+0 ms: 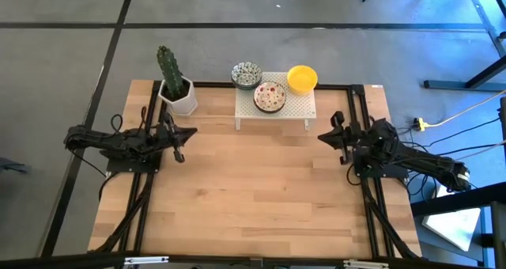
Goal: Pick & Place Mini bowls
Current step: Return to Home Position
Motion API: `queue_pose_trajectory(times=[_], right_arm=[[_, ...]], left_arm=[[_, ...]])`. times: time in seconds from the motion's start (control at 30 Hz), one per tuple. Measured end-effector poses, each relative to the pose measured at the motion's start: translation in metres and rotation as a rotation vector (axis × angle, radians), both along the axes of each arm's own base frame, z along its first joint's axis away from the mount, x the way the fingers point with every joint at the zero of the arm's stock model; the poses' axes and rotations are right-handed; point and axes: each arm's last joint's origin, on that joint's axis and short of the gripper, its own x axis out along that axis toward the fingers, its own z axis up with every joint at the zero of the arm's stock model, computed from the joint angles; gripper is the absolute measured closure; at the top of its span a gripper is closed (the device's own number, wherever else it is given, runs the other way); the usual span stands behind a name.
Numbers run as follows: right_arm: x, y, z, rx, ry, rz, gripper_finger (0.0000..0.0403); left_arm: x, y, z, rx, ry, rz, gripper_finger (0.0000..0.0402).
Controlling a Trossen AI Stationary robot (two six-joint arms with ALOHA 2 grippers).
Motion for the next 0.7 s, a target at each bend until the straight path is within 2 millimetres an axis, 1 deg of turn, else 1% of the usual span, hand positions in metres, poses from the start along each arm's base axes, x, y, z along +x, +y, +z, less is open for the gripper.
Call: queue_pose_trajectory(times=[0.1, 0.2, 0.33, 0.5, 0.6, 0.7], right_arm=[[-0.002, 0.001, 0.008, 0.056, -0.077, 0.022, 0.0396], [-0.002, 0.003, 0.011, 0.101, -0.1, 0.049, 0.0397], [0.0, 0.009, 0.009, 0.073, -0.084, 0.091, 0.0399], [0.003, 0.015, 0.006, 0.082, -0.055, 0.06, 0.0401], [0.005, 0.021, 0.003, 0.084, -0.028, 0.093, 0.0401], [0.006, 0.025, -0.001, 0.057, 0.004, 0.09, 0.0401]], left_arm=[[0.0, 0.0, 0.001, -0.001, -0.01, 0.002, 0.0392], [0.0, 0.0, 0.001, -0.002, -0.013, 0.003, 0.0392], [0.0, 0.0, 0.002, -0.002, -0.017, 0.003, 0.0392], [0.0, 0.0, 0.001, -0.001, -0.008, 0.003, 0.0392], [0.0, 0.0, 0.001, 0.0, 0.003, 0.009, 0.0392], [0.0, 0.0, -0.001, 0.006, 0.026, 0.012, 0.0392]])
